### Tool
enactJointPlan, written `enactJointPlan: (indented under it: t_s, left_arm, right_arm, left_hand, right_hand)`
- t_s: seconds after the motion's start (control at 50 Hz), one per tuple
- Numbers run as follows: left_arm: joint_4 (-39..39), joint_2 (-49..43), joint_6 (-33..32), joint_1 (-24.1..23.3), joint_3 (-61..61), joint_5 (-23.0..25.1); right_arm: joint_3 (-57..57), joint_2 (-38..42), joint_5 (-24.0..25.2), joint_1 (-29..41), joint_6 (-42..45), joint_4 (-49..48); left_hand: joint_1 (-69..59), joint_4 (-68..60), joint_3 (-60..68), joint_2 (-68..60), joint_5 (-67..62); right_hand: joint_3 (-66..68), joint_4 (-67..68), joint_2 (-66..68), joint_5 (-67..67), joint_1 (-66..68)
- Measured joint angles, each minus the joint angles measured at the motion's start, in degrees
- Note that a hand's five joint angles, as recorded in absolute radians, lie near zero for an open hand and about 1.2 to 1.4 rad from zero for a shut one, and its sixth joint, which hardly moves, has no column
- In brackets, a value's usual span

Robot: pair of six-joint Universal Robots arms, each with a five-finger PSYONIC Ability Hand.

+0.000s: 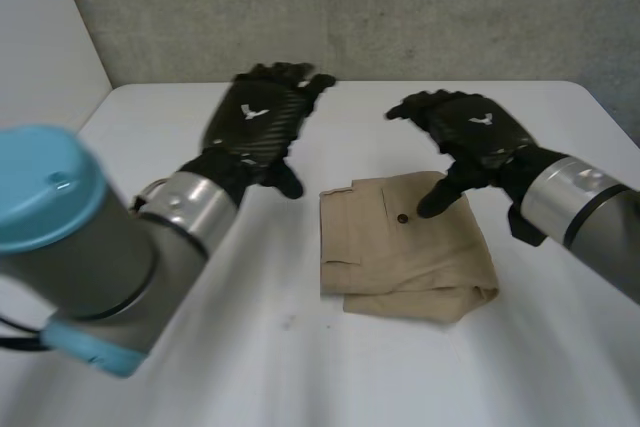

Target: Fold the shorts.

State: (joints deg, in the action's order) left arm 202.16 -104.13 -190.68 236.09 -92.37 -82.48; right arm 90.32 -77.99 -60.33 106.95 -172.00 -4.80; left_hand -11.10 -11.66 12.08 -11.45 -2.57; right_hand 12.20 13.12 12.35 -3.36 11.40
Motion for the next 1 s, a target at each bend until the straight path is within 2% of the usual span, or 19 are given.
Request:
enactJointPlan:
  t_s: [0.02, 0.08, 0.18, 0.22, 0.26, 0.32, 0.52, 0.68, 0.78, 0.84, 0.94, 0.98, 1.0]
  left_arm:
    - [-2.04, -4.15, 1.44, -2.18, 5.22, -0.31]
    - [-5.3, -9.8, 3.39, -4.52, 11.86, -0.69]
    - [-10.59, -18.95, 6.39, -6.64, 20.71, -1.0]
    - [-10.59, -18.95, 6.39, -6.64, 20.71, -1.0]
    - [-14.81, -28.06, 9.1, -7.55, 27.35, -1.49]
    - [-16.02, -32.0, 9.99, -7.59, 28.8, -2.31]
    - [-17.58, -37.03, 9.88, -7.4, 27.95, -4.18]
    - [-18.72, -31.07, 9.64, -7.3, 27.08, -4.31]
    - [-19.6, -19.77, 9.64, -6.83, 24.48, -4.26]
    - [-19.8, -15.75, 9.66, -6.39, 23.32, -4.33]
    - [-22.99, -0.33, 9.66, -0.77, 18.21, -6.39]
    - [-25.03, 3.56, 9.66, 1.9, 17.21, -7.21]
    - [-25.03, 3.56, 9.66, 1.9, 17.21, -7.21]
  right_arm:
    - [-0.29, 0.02, -1.05, -1.96, -2.96, 1.16]
    - [-0.96, 1.48, -3.09, -3.17, -3.46, 3.05]
    - [-3.36, 6.6, -8.4, -3.33, 0.36, 5.99]
    - [-3.36, 6.6, -8.4, -3.33, 0.36, 5.99]
    - [-6.73, 13.8, -14.35, -2.97, 6.06, 8.47]
    - [-8.36, 17.43, -16.69, -2.81, 8.2, 9.15]
    - [-10.0, 21.94, -18.12, -2.68, 10.04, 9.35]
    - [-10.96, 19.43, -17.78, -2.03, 11.2, 10.21]
    - [-12.74, 11.37, -18.55, 0.38, 9.76, 9.99]
    - [-13.14, 9.28, -19.31, 0.88, 8.79, 9.5]
    - [-14.41, 0.05, -27.02, 2.47, 2.92, 6.4]
    - [-14.59, -2.2, -30.04, 2.94, 1.74, 5.92]
    - [-14.59, -2.2, -30.04, 2.94, 1.74, 5.92]
  left_hand:
    - [0.01, 0.0, 0.0, 0.0, 0.0]
    - [0.01, 0.0, 0.0, 0.0, 0.0]
    - [0.01, 0.0, 0.0, 0.0, 0.0]
    - [0.01, 0.0, 0.0, 0.0, 0.0]
    - [0.01, 0.0, 0.0, 0.0, -0.01]
    - [0.01, 0.0, 0.0, 0.0, 0.0]
    - [0.01, 0.0, -0.49, 0.0, 0.0]
    - [0.09, 0.0, -0.88, 0.0, 0.0]
    - [0.09, 0.0, -0.88, 0.0, 0.0]
    - [0.09, 0.0, -0.88, 0.0, 0.0]
    - [0.09, 0.0, -0.88, 0.0, 0.0]
    - [0.09, 0.0, -0.88, 0.0, 0.0]
    - [0.09, 0.0, -0.88, 0.0, 0.0]
  right_hand:
    - [0.0, 0.0, 0.0, 0.0, 0.0]
    - [0.0, 0.0, 0.0, 0.0, 0.0]
    - [0.0, 0.0, 0.0, 0.0, 0.0]
    - [0.0, 0.0, 0.0, 0.0, 0.0]
    - [0.0, 0.0, 0.0, 0.0, 0.0]
    - [0.0, 0.0, 0.0, 0.0, 0.0]
    - [0.0, 0.0, 0.0, 0.35, -0.62]
    - [0.0, 0.0, 0.0, 0.35, -0.62]
    - [0.0, 0.0, 0.0, 0.35, -0.62]
    - [0.0, 0.0, 0.0, 0.35, -0.62]
    - [0.0, 0.0, 0.0, 0.35, -0.62]
    - [0.0, 0.0, 0.0, 0.35, -0.62]
    - [0.0, 0.0, 0.0, 0.35, -0.62]
